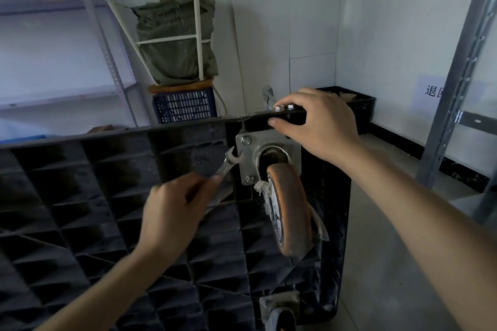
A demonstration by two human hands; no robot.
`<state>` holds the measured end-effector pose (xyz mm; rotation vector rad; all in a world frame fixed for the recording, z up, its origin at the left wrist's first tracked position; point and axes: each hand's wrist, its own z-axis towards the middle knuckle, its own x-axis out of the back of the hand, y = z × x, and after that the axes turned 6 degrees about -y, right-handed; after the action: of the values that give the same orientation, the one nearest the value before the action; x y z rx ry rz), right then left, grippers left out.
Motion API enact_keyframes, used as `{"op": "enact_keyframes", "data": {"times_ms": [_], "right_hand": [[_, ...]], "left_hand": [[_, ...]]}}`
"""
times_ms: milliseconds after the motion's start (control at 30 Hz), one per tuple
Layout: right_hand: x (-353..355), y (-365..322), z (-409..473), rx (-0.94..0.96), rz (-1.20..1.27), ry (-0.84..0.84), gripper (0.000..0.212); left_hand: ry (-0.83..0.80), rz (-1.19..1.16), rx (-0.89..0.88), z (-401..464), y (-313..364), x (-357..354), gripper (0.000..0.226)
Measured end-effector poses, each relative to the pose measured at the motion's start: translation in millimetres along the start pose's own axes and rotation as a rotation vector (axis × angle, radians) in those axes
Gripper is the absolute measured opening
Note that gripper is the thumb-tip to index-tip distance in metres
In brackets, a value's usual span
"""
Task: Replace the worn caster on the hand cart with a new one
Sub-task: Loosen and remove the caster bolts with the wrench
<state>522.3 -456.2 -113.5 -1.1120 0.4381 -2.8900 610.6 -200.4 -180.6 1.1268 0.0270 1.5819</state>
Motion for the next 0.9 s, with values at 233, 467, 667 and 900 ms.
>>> {"op": "enact_keyframes", "data": {"times_ms": [233,467,667,900], "right_hand": [[1.5,-1.8,-0.8,0.003,0.004,-0.003,0.028],[1.5,-2.4,-1.1,-0.005,-0.009,0.003,0.026],[0.9,-2.0,-1.3,-0.003,-0.012,0.005,0.026],[2.2,-1.8,-1.5,-0.004,-0.004,-0.006,0.027]], "left_hand": [[-0.094,0.412,-0.181,48.9,14.3,47.5,0.039],[-0.151,0.636,-0.360,81.2,32.4,72.9,0.046],[-0.179,0.824,-0.407,88.9,58.2,77.4,0.050],[-0.092,0.714,-0.396,75.3,23.6,56.4,0.038]]}}
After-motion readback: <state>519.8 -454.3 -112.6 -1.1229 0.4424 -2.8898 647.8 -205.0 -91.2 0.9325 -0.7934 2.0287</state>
